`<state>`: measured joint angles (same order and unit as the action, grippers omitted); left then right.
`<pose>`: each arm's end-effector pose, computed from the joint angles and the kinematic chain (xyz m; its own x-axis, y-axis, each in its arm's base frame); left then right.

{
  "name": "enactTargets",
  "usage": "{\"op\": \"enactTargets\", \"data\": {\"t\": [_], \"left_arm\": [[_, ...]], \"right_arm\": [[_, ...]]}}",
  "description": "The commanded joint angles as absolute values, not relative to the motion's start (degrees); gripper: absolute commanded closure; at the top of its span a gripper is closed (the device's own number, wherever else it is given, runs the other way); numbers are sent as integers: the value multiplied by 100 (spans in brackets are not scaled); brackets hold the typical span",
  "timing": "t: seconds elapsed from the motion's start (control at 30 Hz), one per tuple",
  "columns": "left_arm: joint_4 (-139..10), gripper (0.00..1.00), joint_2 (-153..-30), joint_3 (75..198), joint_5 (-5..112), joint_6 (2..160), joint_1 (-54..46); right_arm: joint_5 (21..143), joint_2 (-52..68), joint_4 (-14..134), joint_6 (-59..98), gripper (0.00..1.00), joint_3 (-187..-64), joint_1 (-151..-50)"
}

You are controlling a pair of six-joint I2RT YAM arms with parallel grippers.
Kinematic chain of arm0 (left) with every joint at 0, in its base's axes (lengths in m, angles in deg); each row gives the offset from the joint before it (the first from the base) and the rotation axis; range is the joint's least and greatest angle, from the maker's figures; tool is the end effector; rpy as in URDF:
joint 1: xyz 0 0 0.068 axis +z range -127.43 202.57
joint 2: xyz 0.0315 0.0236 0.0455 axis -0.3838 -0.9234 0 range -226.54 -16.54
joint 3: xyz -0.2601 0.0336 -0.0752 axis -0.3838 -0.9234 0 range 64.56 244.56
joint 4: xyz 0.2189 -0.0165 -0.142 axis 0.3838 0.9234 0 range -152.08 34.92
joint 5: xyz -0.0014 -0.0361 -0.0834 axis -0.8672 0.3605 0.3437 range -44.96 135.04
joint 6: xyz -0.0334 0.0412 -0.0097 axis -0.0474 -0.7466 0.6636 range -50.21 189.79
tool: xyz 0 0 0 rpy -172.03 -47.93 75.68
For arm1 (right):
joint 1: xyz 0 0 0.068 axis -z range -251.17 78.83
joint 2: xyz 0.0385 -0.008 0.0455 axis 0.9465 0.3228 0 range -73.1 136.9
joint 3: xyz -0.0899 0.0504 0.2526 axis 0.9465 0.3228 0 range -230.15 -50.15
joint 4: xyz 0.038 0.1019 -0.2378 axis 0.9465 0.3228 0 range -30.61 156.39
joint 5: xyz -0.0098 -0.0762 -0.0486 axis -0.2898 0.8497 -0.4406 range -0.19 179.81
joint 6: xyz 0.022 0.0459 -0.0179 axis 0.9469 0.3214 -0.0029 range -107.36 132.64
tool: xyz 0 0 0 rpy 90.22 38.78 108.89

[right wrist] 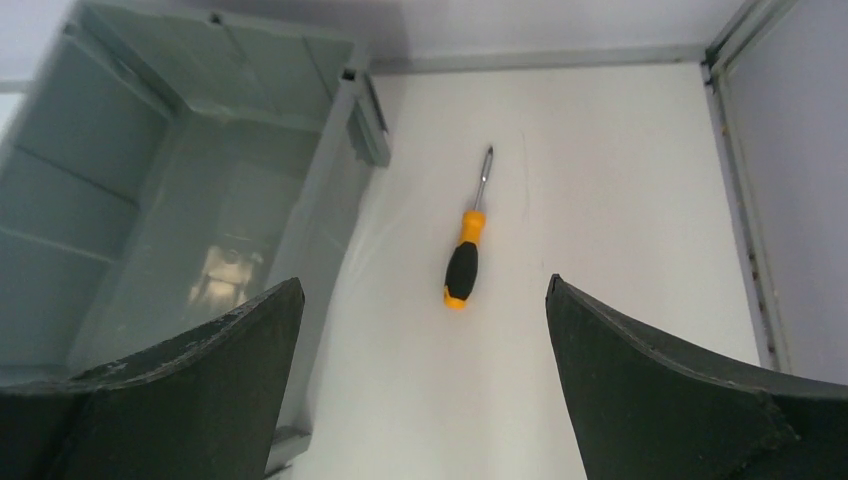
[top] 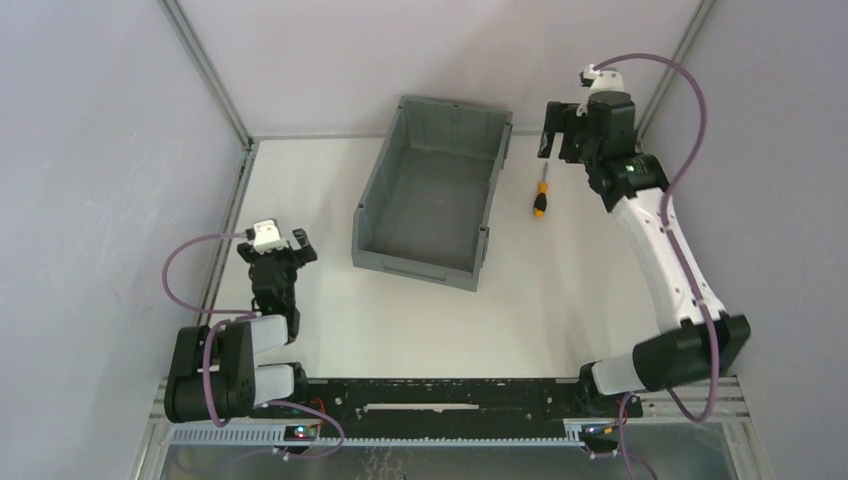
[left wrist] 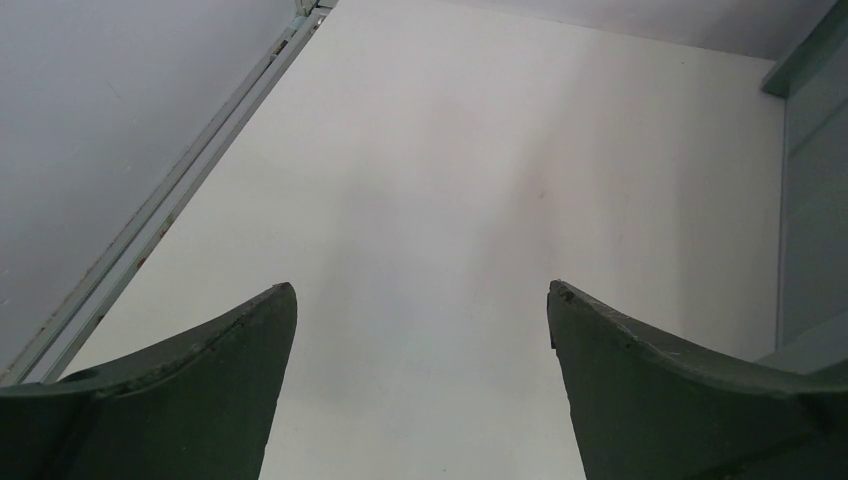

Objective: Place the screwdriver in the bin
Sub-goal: Pick up the screwdriver from the center of the board.

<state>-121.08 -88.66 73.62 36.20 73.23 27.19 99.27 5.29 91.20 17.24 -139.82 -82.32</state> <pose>0.2112 0.0226 0.1658 -0.0565 -0.0640 -0.9963 -0.2363 0.9705 -0.0489 0.2932 0.0519 0.4405 -0.3462 0.0124 -0.9381 -0.0121 0.9998 0.0177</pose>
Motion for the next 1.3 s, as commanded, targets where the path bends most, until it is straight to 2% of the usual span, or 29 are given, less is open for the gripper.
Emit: {"op": "enactTargets", "data": {"t": [0.0,0.53,0.87,1.0,1.1,1.27], "left_arm": [[-12264,0,-8852,7539,3560,7197,2680],[-12259,0,-8851,7542,3562,7199,2679],[-12264,0,-8852,7539,3559,7199,2682],[-12264,0,-8853,7537,3558,7198,2680],[-12264,0,-8850,7538,3555,7196,2679],[-12264,0,-8845,7540,3562,7193,2682]], "right_arm": [[9852,1132,9106,1936,0,-14103,-8077],[9654,3753,8969,2197,3,-14236,-7787],[9813,4786,9068,2300,6,-14585,-7745],[9829,5184,9360,2279,10,-14979,-7732],[9740,5290,9448,2281,21,-15122,-7684],[9651,5488,9671,2292,23,-15357,-7636]]}}
